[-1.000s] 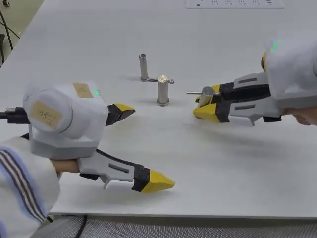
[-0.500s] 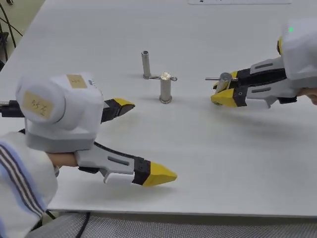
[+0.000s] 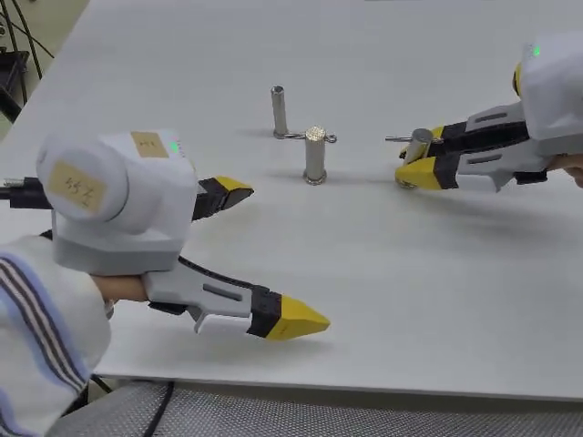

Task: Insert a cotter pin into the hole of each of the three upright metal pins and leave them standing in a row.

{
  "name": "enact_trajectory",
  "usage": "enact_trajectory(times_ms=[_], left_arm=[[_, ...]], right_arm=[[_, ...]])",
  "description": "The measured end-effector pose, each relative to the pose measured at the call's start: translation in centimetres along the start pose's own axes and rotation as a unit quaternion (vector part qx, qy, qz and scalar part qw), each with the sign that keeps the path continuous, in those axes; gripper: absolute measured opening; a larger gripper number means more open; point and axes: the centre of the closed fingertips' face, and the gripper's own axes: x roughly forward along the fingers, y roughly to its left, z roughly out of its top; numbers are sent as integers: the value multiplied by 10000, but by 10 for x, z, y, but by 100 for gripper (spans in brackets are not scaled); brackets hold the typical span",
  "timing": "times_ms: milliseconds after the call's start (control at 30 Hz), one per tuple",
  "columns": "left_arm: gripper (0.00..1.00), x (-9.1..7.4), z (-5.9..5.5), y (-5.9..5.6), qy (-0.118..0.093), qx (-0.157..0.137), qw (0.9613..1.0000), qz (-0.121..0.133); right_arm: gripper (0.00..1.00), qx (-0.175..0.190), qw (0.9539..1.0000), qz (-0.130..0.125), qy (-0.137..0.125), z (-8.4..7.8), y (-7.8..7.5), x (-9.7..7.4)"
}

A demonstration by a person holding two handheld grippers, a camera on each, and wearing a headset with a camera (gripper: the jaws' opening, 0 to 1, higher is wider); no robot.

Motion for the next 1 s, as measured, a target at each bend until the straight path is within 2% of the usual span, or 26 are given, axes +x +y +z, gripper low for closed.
enact_trajectory(times_ms=[67,100,167,367,667,767,900,1000], left_arm=[[99,0,0,0,-5,-18,10000,3],[99,0,0,0,5,-24,10000,1],[99,1,-1,-1,22,-29,10000,-18],[99,2,-1,-3,30,-40,10000,-41],[99,2,1,-4,6,-59,10000,-36],[99,1,3,-3,-17,-55,10000,-26],[99,0,5,-2,-50,-56,10000,-4],[99,-1,8,-1,-92,-52,9999,17]], right_arm=[[8,15,10000,24,28,-3,-1,1],[8,86,9999,30,-48,-3,-2,0],[8,-51,10000,42,-74,-1,-1,0],[9,-68,9999,96,-112,-1,-1,1],[9,-64,9999,42,-108,-1,-2,0],[13,-37,9998,43,-168,4,1,-4],[27,161,9996,-102,-210,8,-1,-11],[29,189,9994,-141,-267,15,1,-19]])
